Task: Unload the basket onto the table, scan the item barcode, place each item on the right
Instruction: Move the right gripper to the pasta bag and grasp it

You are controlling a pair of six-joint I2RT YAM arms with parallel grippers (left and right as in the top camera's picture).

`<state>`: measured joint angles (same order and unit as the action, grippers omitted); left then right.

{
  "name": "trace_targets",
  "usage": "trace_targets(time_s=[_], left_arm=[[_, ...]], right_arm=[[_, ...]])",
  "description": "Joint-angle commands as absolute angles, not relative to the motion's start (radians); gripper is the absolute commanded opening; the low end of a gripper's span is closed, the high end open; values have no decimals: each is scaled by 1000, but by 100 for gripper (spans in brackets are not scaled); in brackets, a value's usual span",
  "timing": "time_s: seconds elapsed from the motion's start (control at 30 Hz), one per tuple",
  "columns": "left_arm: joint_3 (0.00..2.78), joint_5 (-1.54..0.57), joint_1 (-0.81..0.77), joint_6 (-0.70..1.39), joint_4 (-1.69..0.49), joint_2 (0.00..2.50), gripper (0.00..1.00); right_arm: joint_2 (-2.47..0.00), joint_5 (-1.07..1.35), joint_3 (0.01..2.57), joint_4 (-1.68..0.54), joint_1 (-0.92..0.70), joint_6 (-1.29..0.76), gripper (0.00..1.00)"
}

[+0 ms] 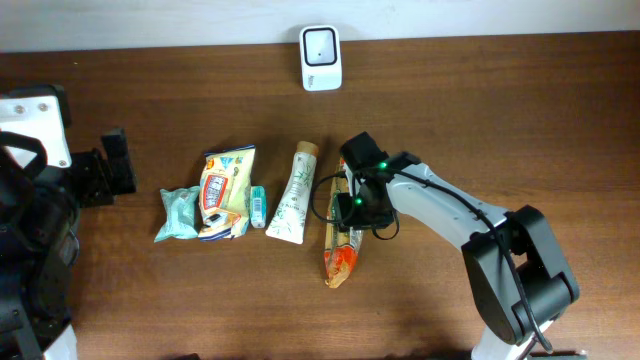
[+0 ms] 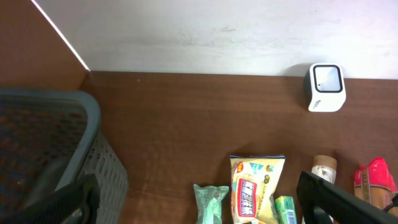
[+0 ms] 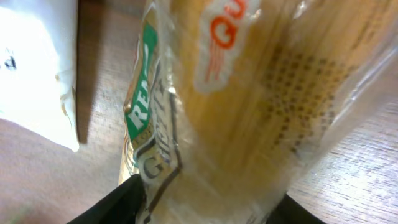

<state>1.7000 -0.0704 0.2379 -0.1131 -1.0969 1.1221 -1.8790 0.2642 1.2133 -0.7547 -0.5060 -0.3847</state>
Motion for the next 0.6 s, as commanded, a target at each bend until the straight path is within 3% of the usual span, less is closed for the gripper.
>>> trace_targets(time_s=[0.0,0.2,0.4,0.57], left_arm=[[1707,-63,241,-130,-1095,1119,99],[1707,-64,241,-130,-1095,1119,99],[1707,-63,241,-130,-1095,1119,99],[1707,-63,241,-130,-1095,1119,99]], right_arm=[[-1886,229,1248,-717,-509,-383,63],[-1888,66,1247,-683,-510,-432,64],[-1925,66,1251,-667,-510,-466,48],[-1925,48,1440,-878,-510,-450,48]])
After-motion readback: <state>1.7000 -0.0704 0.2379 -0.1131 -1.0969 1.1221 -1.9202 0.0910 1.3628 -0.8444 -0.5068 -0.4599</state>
